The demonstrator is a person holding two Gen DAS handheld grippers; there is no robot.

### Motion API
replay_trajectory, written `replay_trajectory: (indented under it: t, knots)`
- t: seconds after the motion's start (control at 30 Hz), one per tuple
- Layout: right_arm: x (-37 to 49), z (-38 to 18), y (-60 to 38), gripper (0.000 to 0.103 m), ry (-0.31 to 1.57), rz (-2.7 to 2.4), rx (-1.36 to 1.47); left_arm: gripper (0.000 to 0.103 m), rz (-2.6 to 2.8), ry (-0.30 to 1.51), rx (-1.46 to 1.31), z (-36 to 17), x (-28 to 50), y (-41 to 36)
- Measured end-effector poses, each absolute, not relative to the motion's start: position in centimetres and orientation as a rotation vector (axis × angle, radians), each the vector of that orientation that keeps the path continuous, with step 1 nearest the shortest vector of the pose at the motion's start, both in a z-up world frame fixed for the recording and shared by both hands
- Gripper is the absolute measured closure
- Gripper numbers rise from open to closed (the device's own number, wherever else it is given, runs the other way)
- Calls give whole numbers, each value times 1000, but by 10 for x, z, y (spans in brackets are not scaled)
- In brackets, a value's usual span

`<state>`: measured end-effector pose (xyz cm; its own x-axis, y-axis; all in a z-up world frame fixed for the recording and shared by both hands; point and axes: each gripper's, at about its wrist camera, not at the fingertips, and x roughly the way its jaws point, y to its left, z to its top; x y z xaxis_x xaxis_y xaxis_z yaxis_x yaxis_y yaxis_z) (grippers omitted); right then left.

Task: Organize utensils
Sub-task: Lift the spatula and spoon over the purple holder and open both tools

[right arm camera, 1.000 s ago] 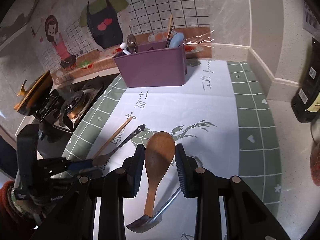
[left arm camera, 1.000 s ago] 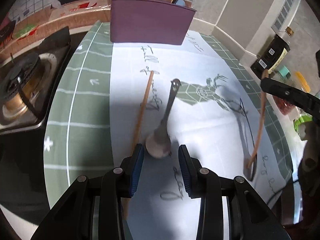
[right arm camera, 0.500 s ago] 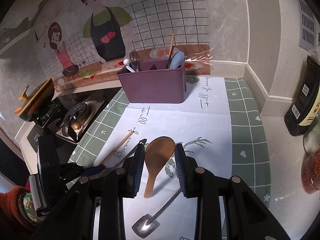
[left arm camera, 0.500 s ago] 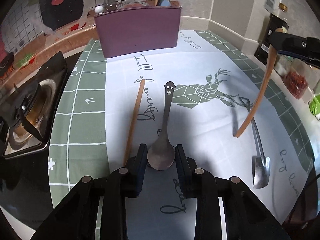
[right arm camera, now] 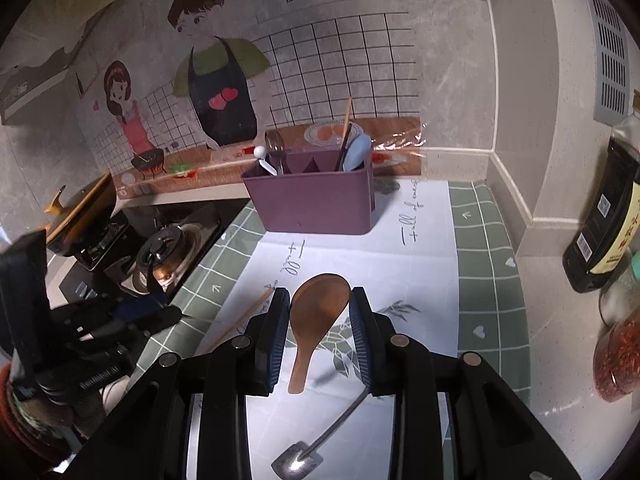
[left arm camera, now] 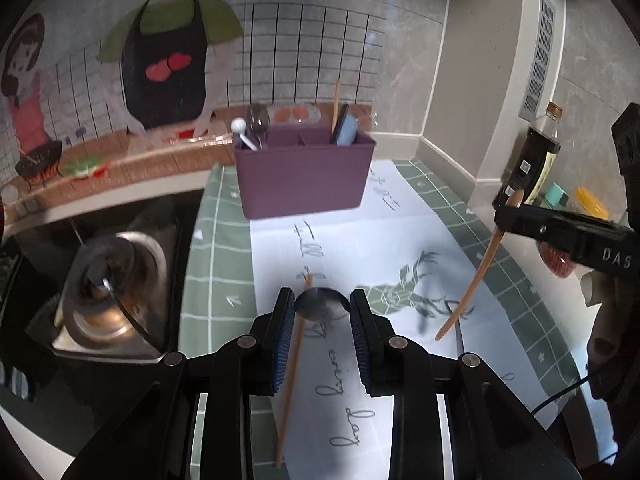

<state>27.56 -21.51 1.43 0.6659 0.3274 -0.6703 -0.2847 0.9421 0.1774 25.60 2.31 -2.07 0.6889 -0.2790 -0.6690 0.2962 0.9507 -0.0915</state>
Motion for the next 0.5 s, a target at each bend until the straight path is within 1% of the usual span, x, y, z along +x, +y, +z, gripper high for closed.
replay_trajectory:
  t: [0.17,0.27,0.33,0.43,0.5]
  knots:
    - [283,15,-214,75,780,342,51,74,-335,775,13,-8,262,27]
    - [286,25,-212,75,769,351,40,74,-338,743,28,17,265,29]
    - [290,52,-211,75,713,357,14,74,-348,673,33,55,270,33]
    - [296,117,-210,75,563,338,-35,74,-339,526,44,129,278,40]
    - [301,169,-209,75,451,317,-56,74,-343,488,45,169,293,44]
